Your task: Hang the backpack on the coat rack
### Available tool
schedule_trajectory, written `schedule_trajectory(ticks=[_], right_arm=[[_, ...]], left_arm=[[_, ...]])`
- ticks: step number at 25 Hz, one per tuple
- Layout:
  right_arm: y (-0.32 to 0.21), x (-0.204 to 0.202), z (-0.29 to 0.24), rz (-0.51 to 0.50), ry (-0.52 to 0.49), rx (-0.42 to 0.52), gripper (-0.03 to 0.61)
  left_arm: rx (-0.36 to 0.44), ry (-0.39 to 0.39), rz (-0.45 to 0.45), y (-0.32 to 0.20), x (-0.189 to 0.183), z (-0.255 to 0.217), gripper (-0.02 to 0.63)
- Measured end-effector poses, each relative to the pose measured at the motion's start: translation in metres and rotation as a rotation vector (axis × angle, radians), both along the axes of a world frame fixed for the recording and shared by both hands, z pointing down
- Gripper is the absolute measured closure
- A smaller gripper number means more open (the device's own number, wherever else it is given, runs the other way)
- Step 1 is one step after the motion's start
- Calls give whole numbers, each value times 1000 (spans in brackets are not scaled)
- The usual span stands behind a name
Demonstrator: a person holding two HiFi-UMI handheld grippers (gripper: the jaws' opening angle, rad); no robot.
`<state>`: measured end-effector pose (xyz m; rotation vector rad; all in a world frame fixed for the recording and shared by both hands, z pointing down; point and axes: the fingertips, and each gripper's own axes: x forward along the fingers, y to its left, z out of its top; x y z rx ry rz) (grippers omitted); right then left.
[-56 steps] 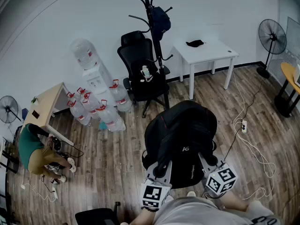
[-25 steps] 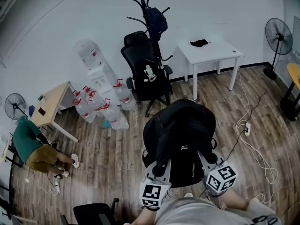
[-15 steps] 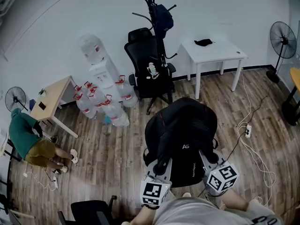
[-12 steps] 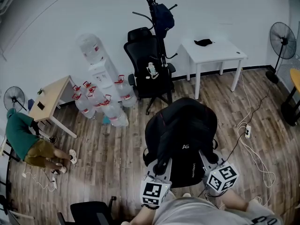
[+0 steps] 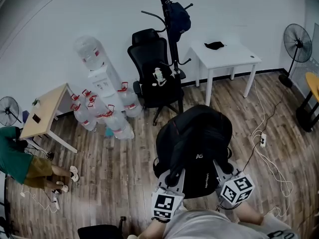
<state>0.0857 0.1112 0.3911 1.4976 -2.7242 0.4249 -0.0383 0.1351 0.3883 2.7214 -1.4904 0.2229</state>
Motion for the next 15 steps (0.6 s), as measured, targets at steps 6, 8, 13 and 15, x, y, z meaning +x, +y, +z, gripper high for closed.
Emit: schedule_trajectory(ticks=[6,8,13,15], right_arm=[[-38,-27,-1,55,0,-4,548],[-48,-38,-2,68,2,1,548],[-66,-59,1,98,3,-2,548],[-71,-65,3,96,3,-13,548]], left_arm=[[5,-1,52,-43,-28,-1,600],[9,2,68,-54,-38,-2,598],[13,2,92,-73,-59,1,598],[11,1,95,-79,-65,2,598]])
